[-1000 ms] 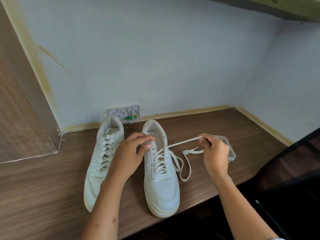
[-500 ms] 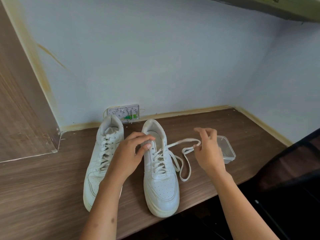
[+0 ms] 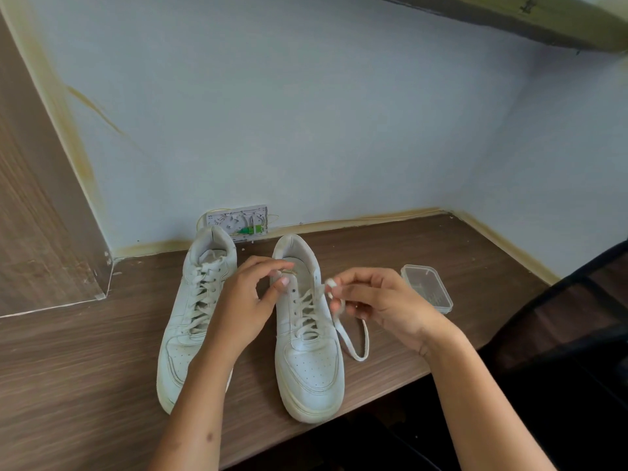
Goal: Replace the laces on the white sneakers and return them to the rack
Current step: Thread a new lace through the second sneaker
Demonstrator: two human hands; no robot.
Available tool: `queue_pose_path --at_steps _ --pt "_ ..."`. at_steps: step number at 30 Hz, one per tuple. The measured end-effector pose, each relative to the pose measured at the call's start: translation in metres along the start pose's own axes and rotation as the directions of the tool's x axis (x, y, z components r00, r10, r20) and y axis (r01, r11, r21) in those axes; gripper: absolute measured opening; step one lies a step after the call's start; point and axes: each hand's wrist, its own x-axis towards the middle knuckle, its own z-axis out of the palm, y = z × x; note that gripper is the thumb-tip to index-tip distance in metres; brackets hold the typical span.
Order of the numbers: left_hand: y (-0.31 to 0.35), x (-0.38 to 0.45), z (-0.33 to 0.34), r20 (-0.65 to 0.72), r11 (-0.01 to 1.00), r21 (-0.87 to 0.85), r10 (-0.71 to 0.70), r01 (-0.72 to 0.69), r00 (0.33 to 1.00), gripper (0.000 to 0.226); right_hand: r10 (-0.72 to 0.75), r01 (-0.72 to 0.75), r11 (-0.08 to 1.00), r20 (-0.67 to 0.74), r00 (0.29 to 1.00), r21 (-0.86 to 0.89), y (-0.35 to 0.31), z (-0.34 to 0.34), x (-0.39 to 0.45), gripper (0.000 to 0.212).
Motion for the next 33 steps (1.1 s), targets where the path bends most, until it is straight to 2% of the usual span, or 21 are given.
queue_pose_path --at_steps 2,5,7,10,12,15,17,19,20,21,22,24,25,27,28,30,33 --pt "0.012 -0.003 -0.001 0.0 0.989 -0.148 -0.005 0.005 1.0 0.013 -0.065 0.062 0.989 0.012 0.998 0.133 -0.007 0.005 0.0 0.028" --pt "0.036 -0.013 0.0 0.153 0.92 -0.38 -0.042 0.098 0.987 0.032 -0.125 0.131 0.944 -0.039 0.991 0.304 -0.012 0.012 0.003 0.033" --pt "0.048 -0.02 0.005 0.294 0.874 -0.443 -0.067 0.198 0.953 0.039 -0.126 0.145 0.911 -0.075 0.989 0.386 -0.012 0.016 0.006 0.034" --pt "0.051 -0.025 0.012 0.461 0.833 -0.465 -0.061 0.3 0.885 0.037 -0.092 0.156 0.879 -0.161 0.983 0.451 -0.008 0.016 0.009 0.031" --pt "0.048 -0.026 0.01 0.478 0.847 -0.44 -0.06 0.298 0.876 0.035 -0.064 0.192 0.846 -0.263 0.963 0.497 -0.004 0.011 0.011 0.027" --pt "0.039 -0.021 -0.008 0.339 0.858 -0.435 -0.124 0.273 0.932 0.029 0.068 0.231 0.787 -0.452 0.889 0.572 0.005 -0.003 0.012 0.018" --pt "0.031 -0.019 -0.022 0.278 0.873 -0.428 -0.12 0.235 0.953 0.028 0.154 0.158 0.868 -0.556 0.817 0.472 0.014 -0.01 0.012 0.013" --pt "0.029 -0.019 -0.028 0.254 0.914 -0.358 -0.1 0.189 0.962 0.028 0.128 -0.047 0.989 -0.673 0.729 0.137 0.022 -0.011 0.012 0.021" --pt "0.03 -0.02 -0.028 0.237 0.936 -0.307 -0.099 0.172 0.966 0.027 0.028 -0.126 0.988 -0.714 0.7 -0.085 0.024 -0.009 0.012 0.029" --pt "0.031 -0.021 -0.025 0.221 0.953 -0.262 -0.093 0.151 0.971 0.026 -0.101 -0.139 0.95 -0.697 0.71 -0.279 0.024 -0.005 0.011 0.035" --pt "0.034 -0.021 -0.023 0.211 0.963 -0.231 -0.085 0.135 0.974 0.025 -0.195 -0.088 0.913 -0.618 0.762 -0.397 0.021 0.0 0.012 0.038" --pt "0.036 -0.023 -0.017 0.218 0.975 -0.194 -0.065 0.108 0.974 0.024 -0.23 0.093 0.914 -0.315 0.921 -0.394 0.015 0.013 0.014 0.039" --pt "0.033 -0.023 -0.014 0.232 0.978 -0.182 -0.057 0.101 0.971 0.023 -0.209 0.145 0.927 -0.155 0.966 -0.346 0.014 0.02 0.015 0.038" --pt "0.029 -0.023 -0.013 0.252 0.98 -0.177 -0.047 0.093 0.967 0.021 -0.196 0.194 0.93 0.025 0.98 -0.313 0.015 0.031 0.017 0.031" --pt "0.028 -0.023 -0.014 0.259 0.98 -0.175 -0.049 0.096 0.965 0.02 -0.202 0.21 0.927 0.058 0.978 -0.31 0.016 0.034 0.018 0.026" --pt "0.024 -0.022 -0.018 0.272 0.983 -0.143 -0.072 0.115 0.96 0.02 -0.22 0.216 0.91 0.028 0.975 -0.354 0.019 0.031 0.019 0.019" --pt "0.01 -0.022 -0.024 0.276 0.98 -0.114 -0.126 0.162 0.953 0.02 -0.263 0.159 0.868 -0.163 0.951 -0.471 0.022 0.018 0.019 0.009"
